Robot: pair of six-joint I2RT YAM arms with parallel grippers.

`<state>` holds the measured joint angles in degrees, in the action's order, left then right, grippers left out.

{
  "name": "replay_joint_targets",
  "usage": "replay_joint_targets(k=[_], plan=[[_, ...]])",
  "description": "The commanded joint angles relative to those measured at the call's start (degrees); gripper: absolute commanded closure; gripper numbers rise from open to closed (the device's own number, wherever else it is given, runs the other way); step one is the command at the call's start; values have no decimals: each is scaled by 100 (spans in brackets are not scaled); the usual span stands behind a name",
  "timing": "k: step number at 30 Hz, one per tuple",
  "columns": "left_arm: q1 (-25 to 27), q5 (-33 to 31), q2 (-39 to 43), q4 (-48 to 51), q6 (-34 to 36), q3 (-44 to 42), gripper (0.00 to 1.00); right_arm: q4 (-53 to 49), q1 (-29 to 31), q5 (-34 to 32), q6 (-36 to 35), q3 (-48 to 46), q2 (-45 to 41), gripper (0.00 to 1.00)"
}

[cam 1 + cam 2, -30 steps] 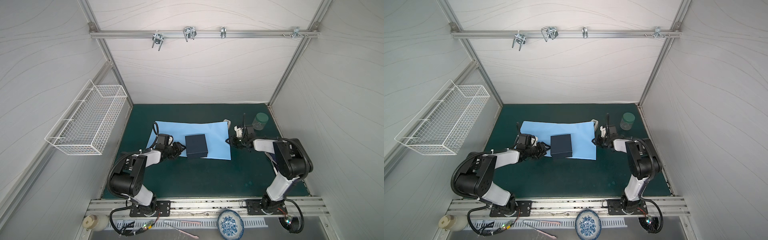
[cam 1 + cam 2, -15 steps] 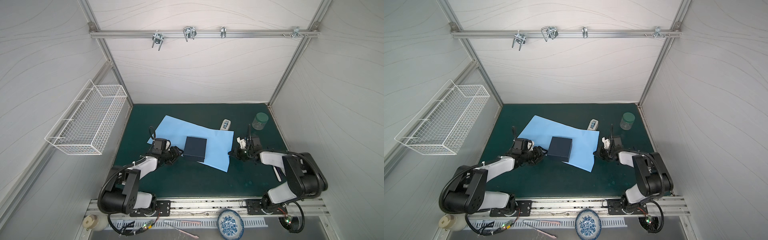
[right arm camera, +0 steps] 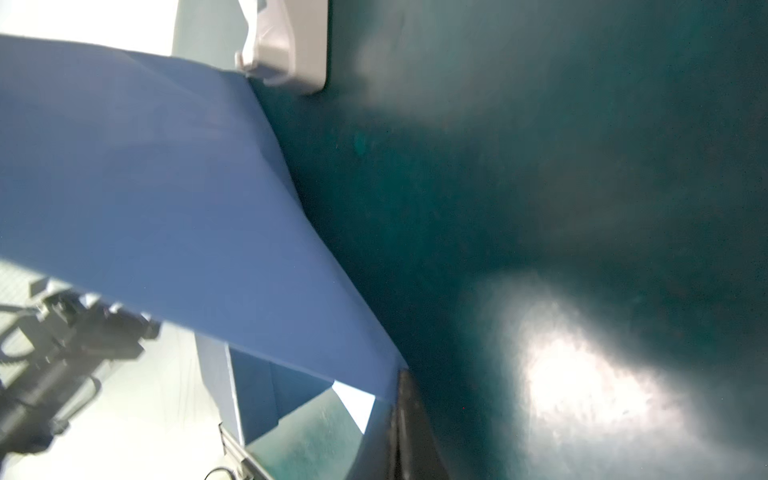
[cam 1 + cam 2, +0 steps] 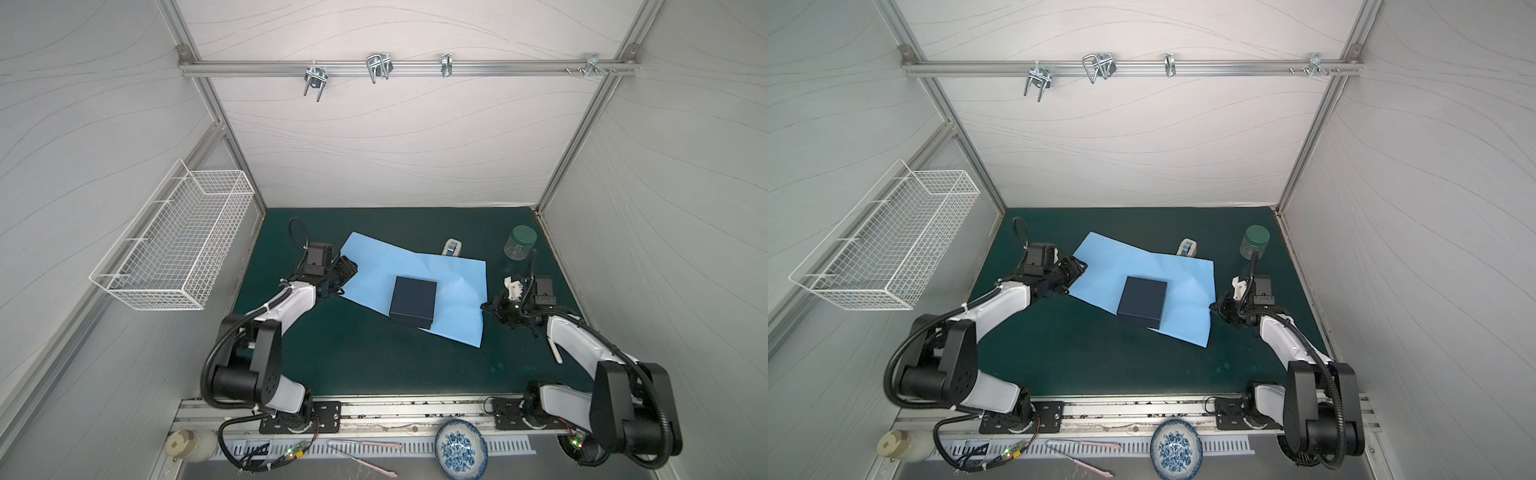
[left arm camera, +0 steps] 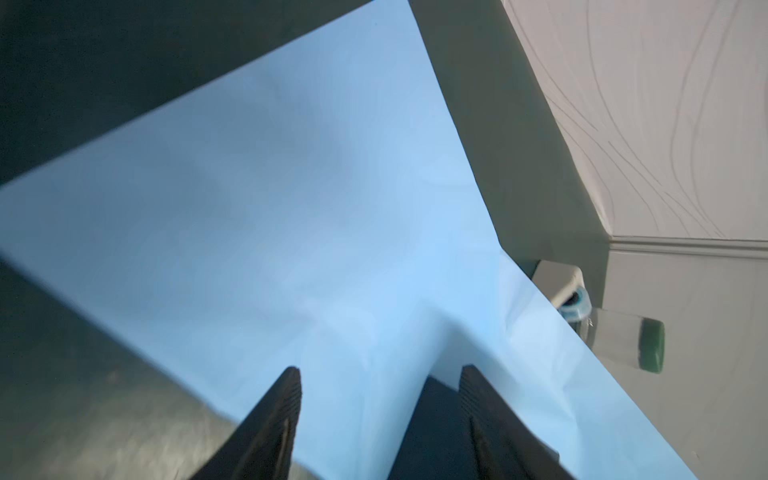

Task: Wrap the gift box in paper

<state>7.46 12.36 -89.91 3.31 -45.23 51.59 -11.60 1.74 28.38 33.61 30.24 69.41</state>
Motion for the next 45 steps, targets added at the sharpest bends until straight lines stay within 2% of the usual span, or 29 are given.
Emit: replay_joint_targets(k=[1,6,10,14,20,24,28,31,33,35,38,41,45], plan=[[-100,-420,-846,418,546,783,41,-72,-26,-344,-123,262,249,100],[-254,-602,-1765,1217,1034,1592,53,-9,-34,-547,-227,523,530,100],[-253,-586,-1909,1480,1216,1434,67,-93,-83,-633,-314,670,612,100],[-237,-522,-1666,1372,1245,763,75,-160,-170,-453,-335,809,813,100],[-193,-147,-742,795,1029,-827,81,-198,-183,-402,-280,770,692,100],[27,-42,-47,471,752,-1796,83,-336,-183,-421,-320,653,490,100],[319,-96,600,342,491,-2385,84,-479,-209,-456,-413,519,285,100],[337,-140,1165,496,318,-2334,77,-473,-209,-444,-484,510,287,100],[305,-560,1450,910,541,-1916,68,-434,-209,-405,-502,539,351,100],[45,-776,1512,1035,710,-1562,57,-437,-209,-410,-520,560,364,100],[-448,-866,1138,935,770,-1157,44,-371,-209,-416,-495,526,302,100],[-631,-1097,466,1114,983,-566,31,-374,-209,-384,-503,529,289,100],[-701,-1412,-438,1350,1240,105,24,-335,-209,-306,-495,509,280,100]])
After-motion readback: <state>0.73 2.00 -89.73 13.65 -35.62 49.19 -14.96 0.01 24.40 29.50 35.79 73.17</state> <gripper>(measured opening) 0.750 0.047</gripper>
